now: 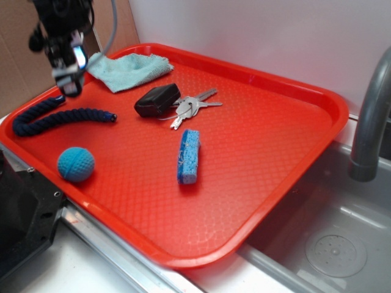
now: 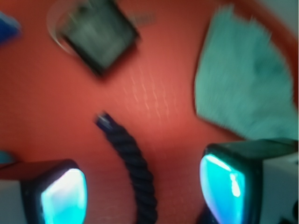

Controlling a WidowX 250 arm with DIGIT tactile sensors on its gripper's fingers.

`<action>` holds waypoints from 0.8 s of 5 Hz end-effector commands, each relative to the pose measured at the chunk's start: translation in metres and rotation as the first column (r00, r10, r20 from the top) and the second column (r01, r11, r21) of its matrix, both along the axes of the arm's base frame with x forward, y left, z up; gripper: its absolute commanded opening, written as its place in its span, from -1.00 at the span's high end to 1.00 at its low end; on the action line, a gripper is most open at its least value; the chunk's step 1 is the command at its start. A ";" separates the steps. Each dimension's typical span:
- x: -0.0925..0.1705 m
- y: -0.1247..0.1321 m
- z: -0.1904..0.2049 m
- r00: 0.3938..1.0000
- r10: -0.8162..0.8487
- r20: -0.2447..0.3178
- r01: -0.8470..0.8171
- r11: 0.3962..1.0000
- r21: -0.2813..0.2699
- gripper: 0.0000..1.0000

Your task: Grab the blue rope.

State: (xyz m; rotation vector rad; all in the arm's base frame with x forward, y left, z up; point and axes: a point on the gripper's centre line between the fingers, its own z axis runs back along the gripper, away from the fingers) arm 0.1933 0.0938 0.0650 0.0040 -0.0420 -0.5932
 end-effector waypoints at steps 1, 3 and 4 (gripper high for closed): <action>0.004 -0.011 -0.028 0.997 -0.078 -0.025 0.080 0.994 0.068 -1.00; -0.002 -0.014 -0.050 0.991 -0.094 -0.097 0.103 0.991 0.087 0.53; -0.011 -0.008 -0.057 0.993 -0.057 -0.104 0.065 0.995 0.071 1.00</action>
